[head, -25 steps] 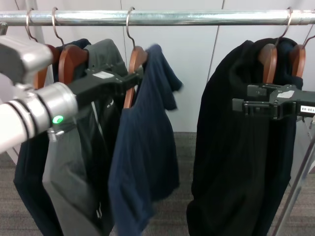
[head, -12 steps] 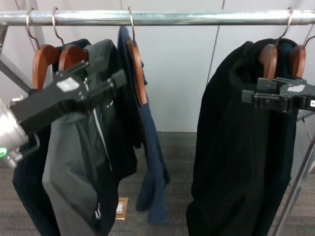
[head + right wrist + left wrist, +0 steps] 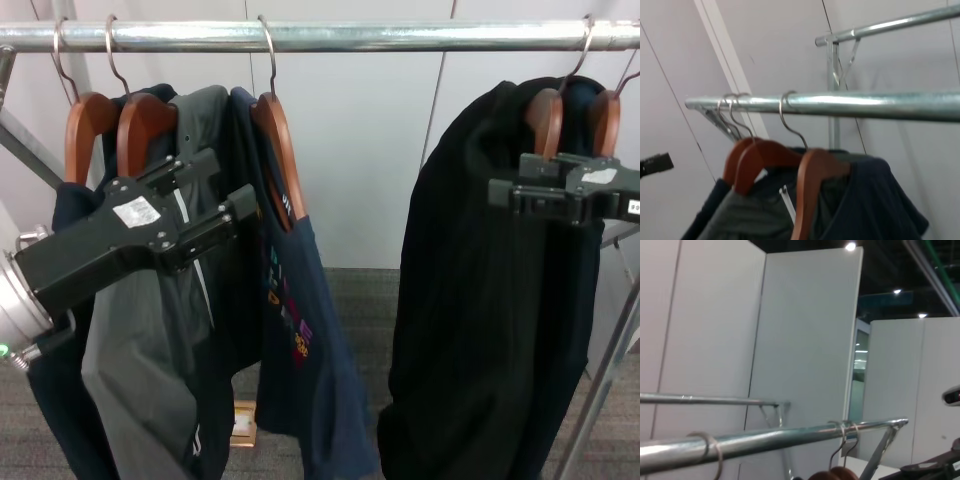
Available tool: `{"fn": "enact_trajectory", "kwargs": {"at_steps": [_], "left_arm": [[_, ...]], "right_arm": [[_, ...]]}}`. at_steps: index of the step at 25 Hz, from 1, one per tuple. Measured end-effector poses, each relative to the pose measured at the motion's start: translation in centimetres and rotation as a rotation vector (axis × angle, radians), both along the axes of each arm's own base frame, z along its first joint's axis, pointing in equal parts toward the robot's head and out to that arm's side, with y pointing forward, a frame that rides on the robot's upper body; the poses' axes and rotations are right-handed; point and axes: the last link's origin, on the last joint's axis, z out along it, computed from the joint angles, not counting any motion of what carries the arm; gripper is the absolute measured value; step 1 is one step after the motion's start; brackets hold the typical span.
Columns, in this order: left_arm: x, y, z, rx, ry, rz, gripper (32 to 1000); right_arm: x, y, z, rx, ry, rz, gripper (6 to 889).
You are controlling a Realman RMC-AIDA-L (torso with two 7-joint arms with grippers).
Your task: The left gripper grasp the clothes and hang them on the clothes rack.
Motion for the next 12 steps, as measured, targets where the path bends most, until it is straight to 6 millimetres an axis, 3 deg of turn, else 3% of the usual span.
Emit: {"fn": "enact_trajectory", "kwargs": {"at_steps": [6,12], "left_arm": [[1.0,0.4,-0.2,0.002,-0.006,-0.041,700],[-0.1,0.5,0.4,0.024,-0.007,0.001,699]], "right_arm": [[-0.4,0.3,0.5,0.028,0.024,0.017,822],[-0.8,0.5,0.3,0.045,0.015,0.054,822]]}}
